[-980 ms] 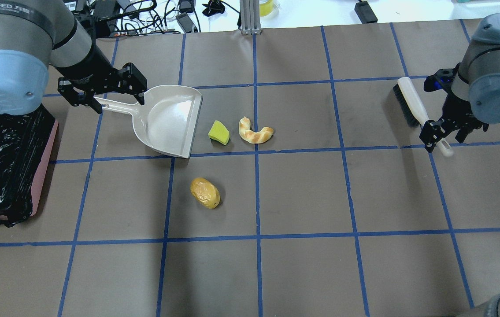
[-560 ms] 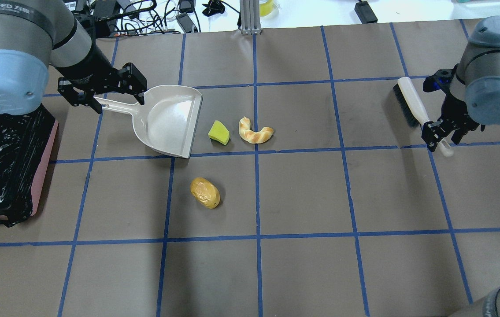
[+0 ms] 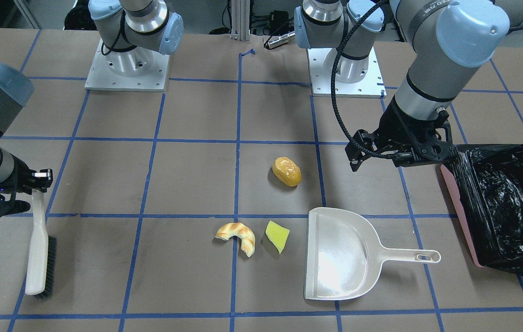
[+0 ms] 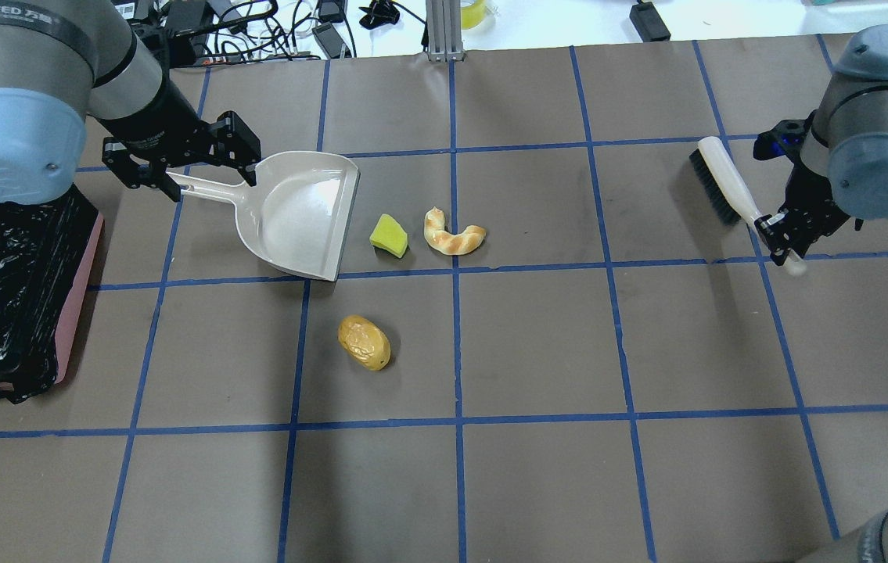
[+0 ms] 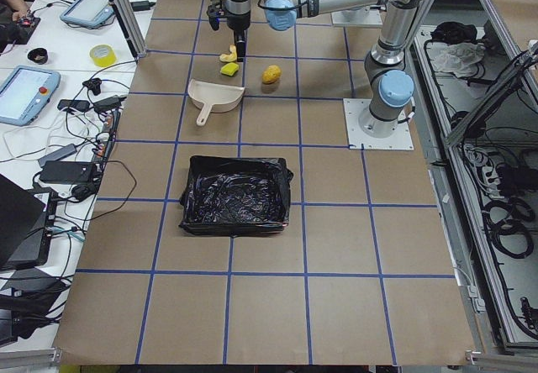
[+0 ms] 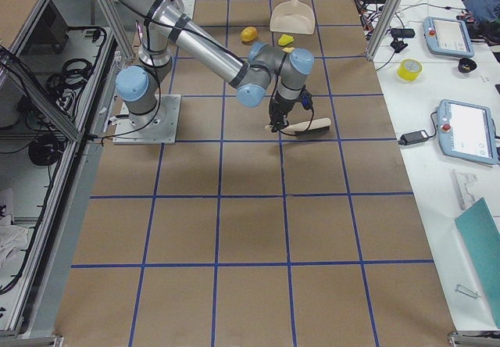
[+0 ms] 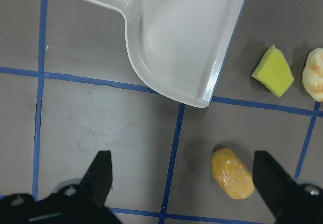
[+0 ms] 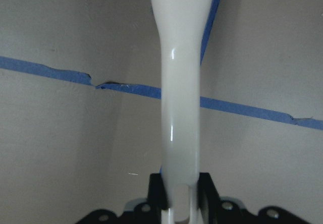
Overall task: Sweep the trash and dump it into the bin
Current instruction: 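Close the right gripper on the brush handle and lift it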
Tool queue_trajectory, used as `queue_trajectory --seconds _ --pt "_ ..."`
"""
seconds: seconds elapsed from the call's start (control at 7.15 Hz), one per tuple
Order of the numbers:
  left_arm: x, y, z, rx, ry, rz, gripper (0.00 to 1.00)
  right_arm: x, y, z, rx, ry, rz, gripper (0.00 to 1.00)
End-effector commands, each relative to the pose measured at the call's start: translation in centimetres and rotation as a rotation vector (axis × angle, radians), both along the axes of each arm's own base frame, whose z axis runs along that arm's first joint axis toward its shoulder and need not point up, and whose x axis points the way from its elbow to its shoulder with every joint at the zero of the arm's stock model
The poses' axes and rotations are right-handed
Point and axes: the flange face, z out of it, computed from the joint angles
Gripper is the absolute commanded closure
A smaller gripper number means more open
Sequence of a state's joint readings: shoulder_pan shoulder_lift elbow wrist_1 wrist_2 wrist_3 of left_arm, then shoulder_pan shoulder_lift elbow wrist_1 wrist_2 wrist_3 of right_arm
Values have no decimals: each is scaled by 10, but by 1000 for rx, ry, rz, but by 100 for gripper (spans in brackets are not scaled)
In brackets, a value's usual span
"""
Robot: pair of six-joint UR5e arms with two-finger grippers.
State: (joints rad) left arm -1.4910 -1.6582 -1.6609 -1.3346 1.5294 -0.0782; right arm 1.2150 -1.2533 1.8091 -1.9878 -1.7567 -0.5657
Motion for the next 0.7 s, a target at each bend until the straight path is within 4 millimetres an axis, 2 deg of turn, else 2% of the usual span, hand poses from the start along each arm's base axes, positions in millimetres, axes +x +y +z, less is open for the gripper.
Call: queue_trajectory --seconds 0.0,0.14,0.28,0.42,0.56 --pt "0 0 0 0 0 0 0 2 -4 23 -19 10 -64 100" --pt "0 0 0 0 0 0 0 14 -4 39 -12 16 -127 100" --pt "0 0 0 0 0 0 0 55 -10 44 -28 -2 -152 100" --pt "0 0 0 0 0 0 0 117 -14 48 -35 -21 -110 100" --pt "0 0 0 0 0 0 0 158 -20 58 -55 -13 -127 100"
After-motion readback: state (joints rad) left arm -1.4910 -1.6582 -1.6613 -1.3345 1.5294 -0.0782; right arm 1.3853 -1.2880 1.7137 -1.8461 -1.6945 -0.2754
